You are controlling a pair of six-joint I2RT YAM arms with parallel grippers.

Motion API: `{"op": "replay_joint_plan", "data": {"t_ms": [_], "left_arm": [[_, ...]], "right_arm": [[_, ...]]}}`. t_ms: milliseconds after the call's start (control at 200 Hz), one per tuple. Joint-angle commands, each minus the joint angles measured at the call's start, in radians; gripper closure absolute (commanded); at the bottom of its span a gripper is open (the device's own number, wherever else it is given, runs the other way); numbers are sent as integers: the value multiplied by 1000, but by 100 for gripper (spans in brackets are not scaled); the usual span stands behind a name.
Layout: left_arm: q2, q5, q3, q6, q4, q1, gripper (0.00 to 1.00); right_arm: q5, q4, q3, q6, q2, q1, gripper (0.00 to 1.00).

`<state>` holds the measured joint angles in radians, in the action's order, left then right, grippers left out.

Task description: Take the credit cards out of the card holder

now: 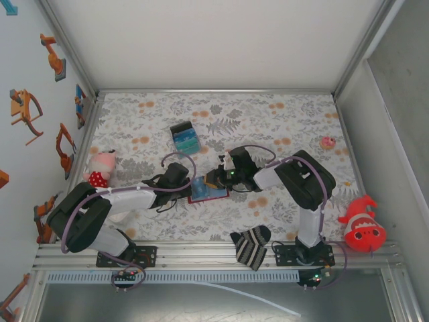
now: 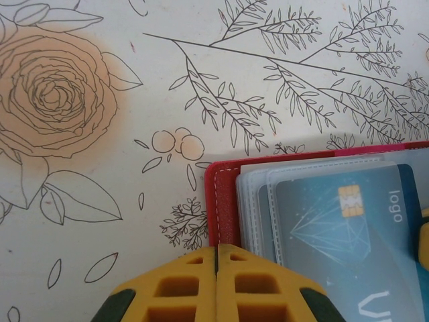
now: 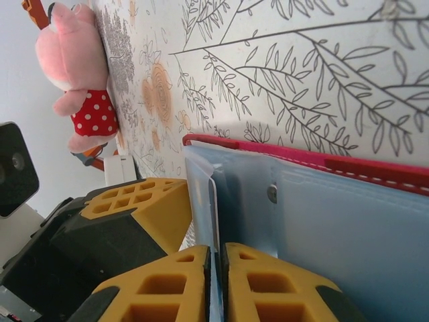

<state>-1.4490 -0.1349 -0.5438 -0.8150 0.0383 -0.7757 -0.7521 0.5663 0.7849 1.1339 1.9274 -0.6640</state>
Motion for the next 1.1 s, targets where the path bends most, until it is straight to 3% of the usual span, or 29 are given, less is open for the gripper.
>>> {"op": "replay_joint_plan", "data": {"t_ms": [0,210,466,531,791,1097], "left_arm": [[-3,16,-11,-8,-17,-3,95],[44,20,-17,6,-11,-4,86],[75,-18,-62,55,-43,-21,48],[49,-40,-93,72,-77,-31,43],[-86,-140,-220,102,-232,-89,40],[-144,-171,-251,97,-344,-105,41]], "right_arm": [[-20,36,-10,4,-30,6,95],[-18,37,-12,1,-28,7,100],[-16,36,-12,-5,-16,7,100],[-14,36,-12,-5,-15,7,100],[-6,26,-21,-13,-21,7,100],[4,9,-35,-22,-40,23,100]]}}
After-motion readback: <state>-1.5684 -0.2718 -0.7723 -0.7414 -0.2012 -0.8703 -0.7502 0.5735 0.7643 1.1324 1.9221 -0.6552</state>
